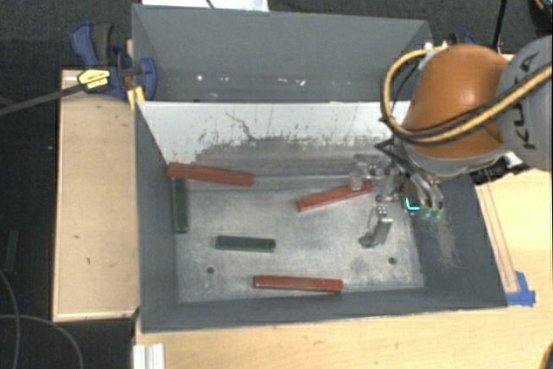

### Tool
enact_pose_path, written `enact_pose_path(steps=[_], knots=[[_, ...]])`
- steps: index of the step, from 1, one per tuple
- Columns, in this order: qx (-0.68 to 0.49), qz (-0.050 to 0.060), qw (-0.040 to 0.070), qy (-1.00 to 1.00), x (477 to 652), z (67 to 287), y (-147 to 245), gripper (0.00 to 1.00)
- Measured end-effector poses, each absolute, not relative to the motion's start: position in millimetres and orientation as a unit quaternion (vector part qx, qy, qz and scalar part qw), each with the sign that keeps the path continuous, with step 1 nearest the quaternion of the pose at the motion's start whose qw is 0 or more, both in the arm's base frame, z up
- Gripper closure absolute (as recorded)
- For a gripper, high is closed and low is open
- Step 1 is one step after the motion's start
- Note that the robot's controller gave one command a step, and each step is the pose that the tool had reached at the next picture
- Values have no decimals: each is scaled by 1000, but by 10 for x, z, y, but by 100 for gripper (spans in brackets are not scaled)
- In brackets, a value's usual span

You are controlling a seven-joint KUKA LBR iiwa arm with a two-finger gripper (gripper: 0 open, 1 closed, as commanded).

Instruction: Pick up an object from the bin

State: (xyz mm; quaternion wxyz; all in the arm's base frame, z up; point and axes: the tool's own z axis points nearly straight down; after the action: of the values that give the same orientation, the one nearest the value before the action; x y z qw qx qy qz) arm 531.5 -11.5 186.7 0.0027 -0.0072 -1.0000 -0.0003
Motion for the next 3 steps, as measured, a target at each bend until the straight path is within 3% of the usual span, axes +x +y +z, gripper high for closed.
enact_pose_path(steps=[1,2,3], knots=[[-75,0,-1,-997,5869,668,-614,0],[-122,-3,-2,-992,5899,707,280,0],[-124,0,-2,-992,5901,709,222,100]])
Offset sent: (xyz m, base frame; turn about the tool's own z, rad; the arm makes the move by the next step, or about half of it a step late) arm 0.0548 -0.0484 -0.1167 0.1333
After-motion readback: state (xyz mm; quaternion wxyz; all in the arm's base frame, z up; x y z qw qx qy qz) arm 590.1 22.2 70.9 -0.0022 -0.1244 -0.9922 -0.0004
